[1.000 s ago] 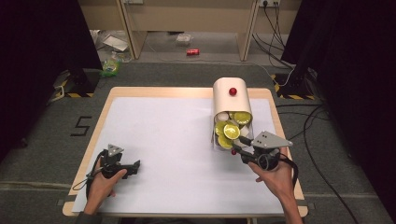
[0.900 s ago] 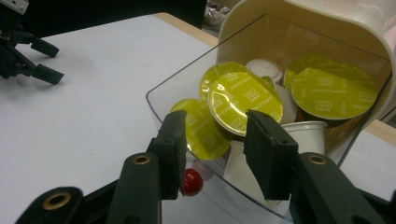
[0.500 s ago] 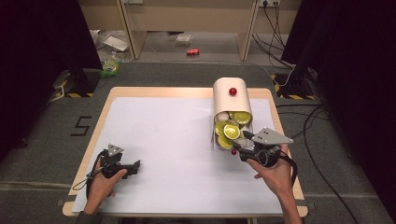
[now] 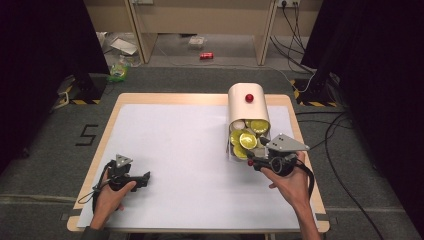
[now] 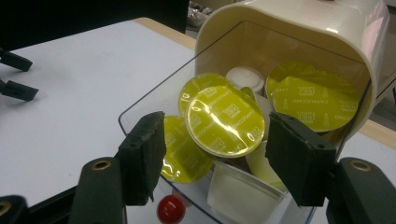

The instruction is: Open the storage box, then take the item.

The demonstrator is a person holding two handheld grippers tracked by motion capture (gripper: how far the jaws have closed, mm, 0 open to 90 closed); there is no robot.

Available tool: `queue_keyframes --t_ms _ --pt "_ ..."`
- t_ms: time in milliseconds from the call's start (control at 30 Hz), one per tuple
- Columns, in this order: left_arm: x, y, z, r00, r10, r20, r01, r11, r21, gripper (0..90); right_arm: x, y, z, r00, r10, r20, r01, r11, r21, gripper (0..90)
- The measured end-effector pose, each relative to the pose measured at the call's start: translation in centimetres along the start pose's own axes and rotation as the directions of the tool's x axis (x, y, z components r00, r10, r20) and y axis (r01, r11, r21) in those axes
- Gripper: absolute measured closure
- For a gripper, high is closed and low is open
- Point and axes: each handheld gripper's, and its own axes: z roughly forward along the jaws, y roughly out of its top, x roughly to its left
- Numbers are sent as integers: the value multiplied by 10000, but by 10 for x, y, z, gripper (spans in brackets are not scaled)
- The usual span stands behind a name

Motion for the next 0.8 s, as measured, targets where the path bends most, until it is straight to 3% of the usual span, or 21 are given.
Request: queue_keyframes --t_ms 800 --pt "0 0 0 10000 -4 -12 4 10000 -21 0 -4 6 29 9995 319 70 -322 9985 441 312"
